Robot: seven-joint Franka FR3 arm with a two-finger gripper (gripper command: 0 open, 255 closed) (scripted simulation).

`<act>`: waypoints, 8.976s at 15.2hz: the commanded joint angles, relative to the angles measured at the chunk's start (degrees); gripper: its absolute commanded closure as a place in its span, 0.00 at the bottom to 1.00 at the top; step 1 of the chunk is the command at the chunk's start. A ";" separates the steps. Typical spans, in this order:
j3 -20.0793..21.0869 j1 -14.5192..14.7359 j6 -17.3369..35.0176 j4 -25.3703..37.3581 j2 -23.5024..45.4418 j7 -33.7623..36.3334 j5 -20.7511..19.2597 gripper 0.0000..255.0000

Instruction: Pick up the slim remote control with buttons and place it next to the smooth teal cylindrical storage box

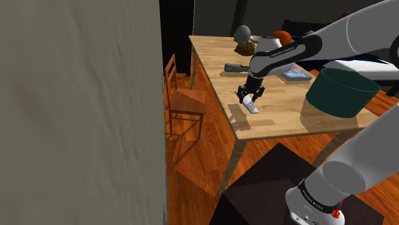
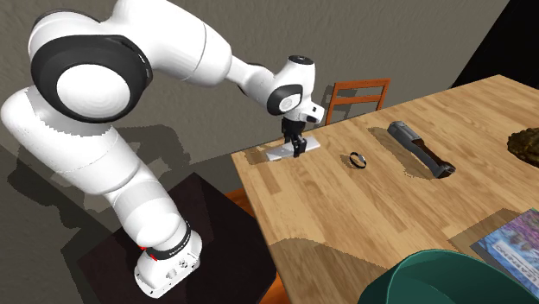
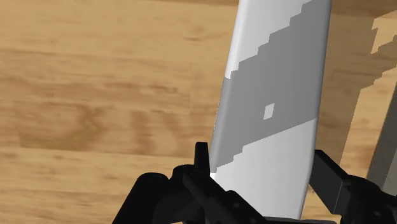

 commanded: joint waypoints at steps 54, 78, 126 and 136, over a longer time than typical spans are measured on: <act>-10.38 -8.27 -34.10 41.32 7.56 -18.98 1.73 1.00; -14.69 -25.90 -41.44 77.82 38.69 -36.89 13.08 1.00; -13.67 -22.71 -13.18 50.22 39.90 -39.35 14.40 0.00; -14.31 -22.71 -19.06 53.87 37.52 -38.64 13.35 0.00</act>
